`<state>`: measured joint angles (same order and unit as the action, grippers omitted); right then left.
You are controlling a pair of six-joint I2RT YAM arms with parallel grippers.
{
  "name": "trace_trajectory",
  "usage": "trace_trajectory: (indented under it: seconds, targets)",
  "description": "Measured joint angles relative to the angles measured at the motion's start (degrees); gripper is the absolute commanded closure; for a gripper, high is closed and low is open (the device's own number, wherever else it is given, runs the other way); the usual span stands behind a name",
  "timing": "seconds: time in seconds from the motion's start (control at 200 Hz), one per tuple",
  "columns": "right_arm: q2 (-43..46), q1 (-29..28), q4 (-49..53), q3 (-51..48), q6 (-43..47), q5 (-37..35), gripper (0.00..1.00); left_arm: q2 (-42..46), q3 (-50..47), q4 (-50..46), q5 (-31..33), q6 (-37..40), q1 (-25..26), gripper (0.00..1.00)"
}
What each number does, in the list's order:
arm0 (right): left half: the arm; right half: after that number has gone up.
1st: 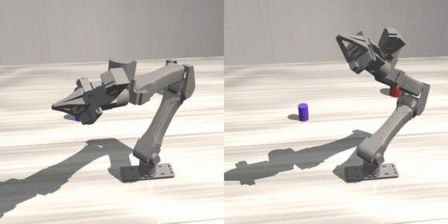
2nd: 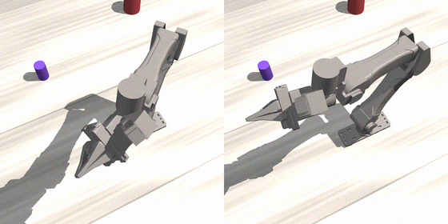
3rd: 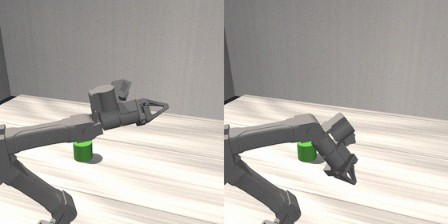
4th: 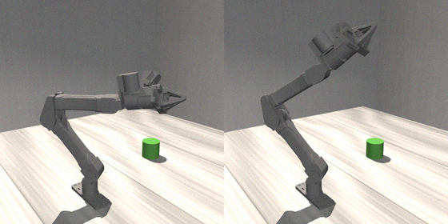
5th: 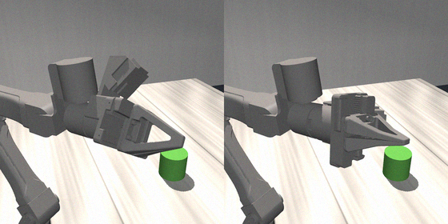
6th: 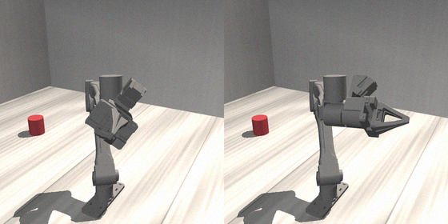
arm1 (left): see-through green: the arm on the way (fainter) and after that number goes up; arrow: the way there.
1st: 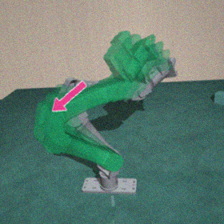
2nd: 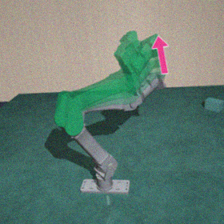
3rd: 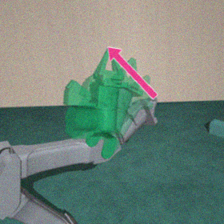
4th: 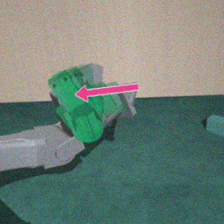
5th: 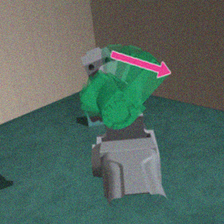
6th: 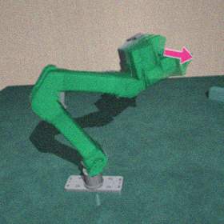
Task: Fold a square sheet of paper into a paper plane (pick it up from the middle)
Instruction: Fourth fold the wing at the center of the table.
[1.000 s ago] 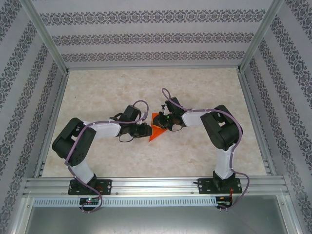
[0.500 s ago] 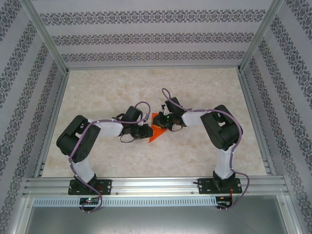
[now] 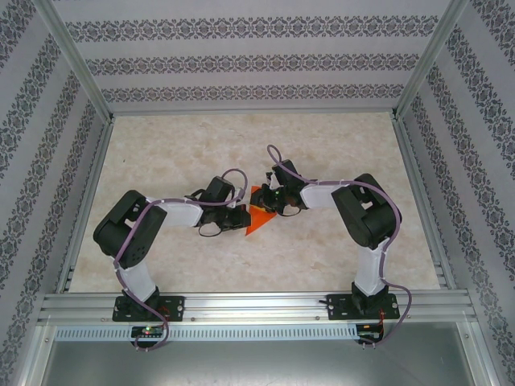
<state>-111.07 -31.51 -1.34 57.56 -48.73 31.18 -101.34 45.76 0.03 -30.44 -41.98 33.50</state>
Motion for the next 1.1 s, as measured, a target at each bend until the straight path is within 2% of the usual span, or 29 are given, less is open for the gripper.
trace_trajectory:
  seconds: [0.415, 0.664, 1.099]
  targets:
    - [4.5, 1.27, -0.87, -0.9, -0.63, 0.24, 0.73, 1.97, -4.13, 4.76, 1.6, -4.22, -0.11, 1.0]
    - [2.23, 1.11, -0.81, -0.81, -0.63, 0.52, 0.76, 1.97, -4.13, 4.76, 1.6, -4.46, -0.11, 1.0]
    - [-1.14, 0.74, -0.57, 0.68, -0.59, 0.98, 0.75, 1.86, -3.93, 4.61, 1.57, -4.42, -0.11, 1.0]
